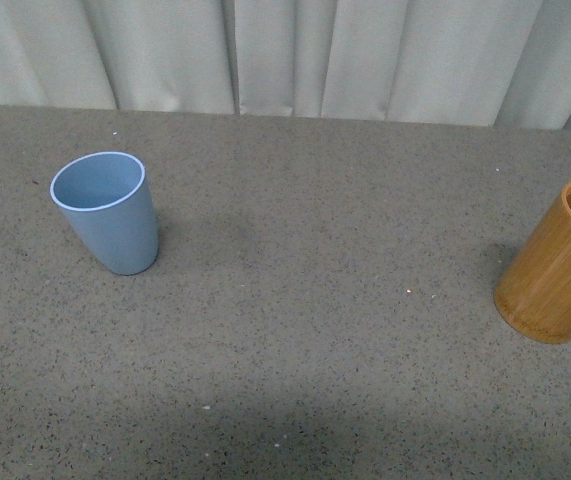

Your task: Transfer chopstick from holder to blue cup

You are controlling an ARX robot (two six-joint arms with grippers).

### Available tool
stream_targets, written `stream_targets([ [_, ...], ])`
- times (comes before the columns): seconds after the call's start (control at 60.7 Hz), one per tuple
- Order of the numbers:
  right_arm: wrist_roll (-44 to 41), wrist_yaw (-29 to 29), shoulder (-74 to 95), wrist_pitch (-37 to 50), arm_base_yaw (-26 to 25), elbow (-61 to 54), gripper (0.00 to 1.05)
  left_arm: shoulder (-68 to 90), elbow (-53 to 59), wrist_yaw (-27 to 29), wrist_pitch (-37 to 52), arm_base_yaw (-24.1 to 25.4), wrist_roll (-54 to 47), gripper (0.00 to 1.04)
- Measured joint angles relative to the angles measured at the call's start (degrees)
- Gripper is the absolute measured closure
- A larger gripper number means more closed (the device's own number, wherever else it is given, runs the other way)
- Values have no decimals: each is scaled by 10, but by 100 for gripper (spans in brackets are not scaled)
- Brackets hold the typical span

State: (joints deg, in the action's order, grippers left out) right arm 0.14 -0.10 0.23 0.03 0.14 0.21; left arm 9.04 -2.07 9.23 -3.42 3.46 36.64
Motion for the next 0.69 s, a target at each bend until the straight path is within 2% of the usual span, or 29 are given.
stream_targets([
  [0.082, 0, 0, 0, 0, 0, 0, 10, 62, 0, 1, 66, 0, 45, 7],
  [0.247, 0, 0, 0, 0, 0, 0, 10, 293, -8, 28, 253, 2, 116, 7],
  [0.362, 0, 0, 0, 0, 0, 0, 10, 469, -44, 45, 354, -26, 145, 7],
  [0.494, 0, 0, 0, 0, 0, 0, 10, 566, -92, 54, 364, -56, 150, 7],
  [0.692, 0, 0, 0, 0, 0, 0, 10, 652, -173, 79, 326, -89, 138, 7],
])
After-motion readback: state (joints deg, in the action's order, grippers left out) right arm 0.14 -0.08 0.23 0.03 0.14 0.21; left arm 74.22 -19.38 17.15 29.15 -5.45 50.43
